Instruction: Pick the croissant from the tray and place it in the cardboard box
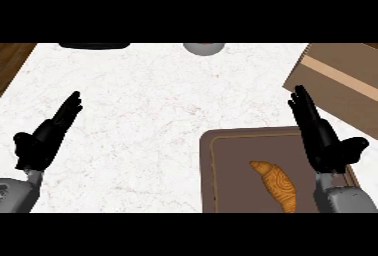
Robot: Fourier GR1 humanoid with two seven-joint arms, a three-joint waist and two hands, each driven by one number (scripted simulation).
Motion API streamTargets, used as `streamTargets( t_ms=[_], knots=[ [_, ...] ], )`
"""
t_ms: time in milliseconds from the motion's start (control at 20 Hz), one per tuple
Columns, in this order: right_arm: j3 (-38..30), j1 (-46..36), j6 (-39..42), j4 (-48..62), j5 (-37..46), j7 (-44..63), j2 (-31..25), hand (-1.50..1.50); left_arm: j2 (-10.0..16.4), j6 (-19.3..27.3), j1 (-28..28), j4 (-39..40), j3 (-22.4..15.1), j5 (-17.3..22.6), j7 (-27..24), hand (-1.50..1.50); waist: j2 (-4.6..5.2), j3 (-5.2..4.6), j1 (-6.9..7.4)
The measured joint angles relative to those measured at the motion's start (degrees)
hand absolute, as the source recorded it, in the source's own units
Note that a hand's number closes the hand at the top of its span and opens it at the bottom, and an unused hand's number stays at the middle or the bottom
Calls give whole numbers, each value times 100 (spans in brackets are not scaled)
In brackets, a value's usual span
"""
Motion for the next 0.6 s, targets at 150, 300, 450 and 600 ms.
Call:
streamTargets(
  t_ms=[150, 300, 450, 600],
  knots=[
    [-5, -212, 428, -619, -64, 102, -423, -150, 42, 15, -91, -222, 16, -98, -7, 0, -11, 32, -91],
    [-70, -744, 1107, -1272, -196, -13, -1035, -150, 66, 21, -277, -447, -62, -279, -143, 0, -69, 43, -154],
    [-138, -921, 1793, -1581, 197, -234, -2011, -150, 43, -42, -346, -614, -169, -365, -209, 0, -66, 43, -220],
    [-420, -870, 2421, -1686, 211, -810, -2630, -150, -14, -67, -380, -800, -234, -428, -196, 0, -24, 58, -203]
  ],
)
